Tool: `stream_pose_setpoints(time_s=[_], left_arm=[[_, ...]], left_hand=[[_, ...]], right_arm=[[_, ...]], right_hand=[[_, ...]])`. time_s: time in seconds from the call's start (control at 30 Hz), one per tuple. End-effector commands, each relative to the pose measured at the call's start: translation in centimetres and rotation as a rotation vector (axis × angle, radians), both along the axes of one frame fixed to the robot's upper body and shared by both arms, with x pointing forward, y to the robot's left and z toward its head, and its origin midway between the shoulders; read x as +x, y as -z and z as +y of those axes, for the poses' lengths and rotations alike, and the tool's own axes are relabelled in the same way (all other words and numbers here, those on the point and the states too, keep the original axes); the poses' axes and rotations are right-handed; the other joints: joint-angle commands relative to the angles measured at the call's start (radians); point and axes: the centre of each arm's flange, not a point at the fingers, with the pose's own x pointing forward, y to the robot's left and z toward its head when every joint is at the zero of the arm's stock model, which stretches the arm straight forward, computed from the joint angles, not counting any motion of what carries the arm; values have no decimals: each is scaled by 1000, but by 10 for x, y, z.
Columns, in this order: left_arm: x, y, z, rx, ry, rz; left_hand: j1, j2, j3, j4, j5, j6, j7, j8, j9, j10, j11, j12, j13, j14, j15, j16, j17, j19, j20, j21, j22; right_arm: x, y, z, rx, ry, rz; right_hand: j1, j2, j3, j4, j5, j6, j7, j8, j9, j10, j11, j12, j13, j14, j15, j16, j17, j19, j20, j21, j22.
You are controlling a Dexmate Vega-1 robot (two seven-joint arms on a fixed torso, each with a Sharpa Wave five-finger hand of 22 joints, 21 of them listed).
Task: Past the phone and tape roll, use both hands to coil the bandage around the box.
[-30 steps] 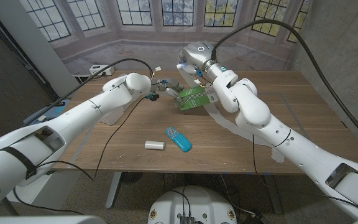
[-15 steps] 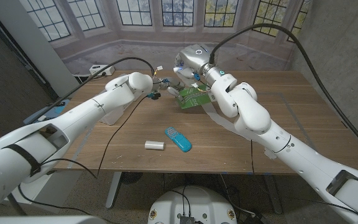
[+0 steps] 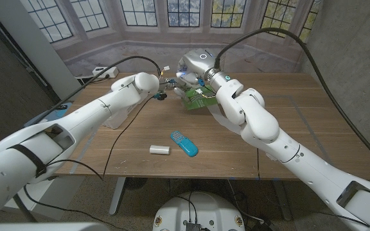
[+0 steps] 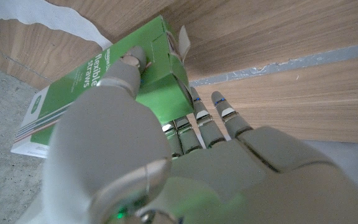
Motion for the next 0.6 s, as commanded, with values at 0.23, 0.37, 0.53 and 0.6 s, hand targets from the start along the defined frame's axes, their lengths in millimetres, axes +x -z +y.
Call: stream_pose_setpoints(time_s=[0.23,0.37,0.53,0.6], left_arm=[[5,-24,-4,15,-4,-46],[5,-27,-8,18,1,-52],[4,-31,-12,22,4,-62],[3,-32,-12,22,5,-64]], left_hand=[[-41,52,10,3,-1,28,27,224,4,15,-4,9,46,6,3,1,2,6,1,2,5],[-41,52,10,3,-1,28,29,224,4,15,-3,9,46,6,2,1,2,5,1,2,5],[-41,51,10,3,-2,28,25,225,4,15,-7,10,46,6,3,1,1,5,1,2,5],[-42,52,10,4,-2,25,27,224,4,15,-4,10,46,6,4,1,1,5,1,2,5]], right_arm=[[-8,10,-1,24,-14,44],[-8,13,-2,31,-12,57],[-9,18,-2,47,-15,76],[-9,19,-2,50,-18,81]], right_hand=[[3,14,-3,-2,-2,4,6,1,4,10,7,2,2,11,-136,2,4,13,-69,-2,3],[2,14,-4,-2,-2,6,7,2,4,11,6,2,2,13,-135,3,5,13,-69,-1,3],[5,16,-4,-2,-2,8,9,2,4,13,7,3,2,14,-137,3,6,15,-68,-1,3],[4,15,-5,-2,-2,8,8,2,4,13,7,2,2,14,-136,3,6,14,-68,-1,3]])
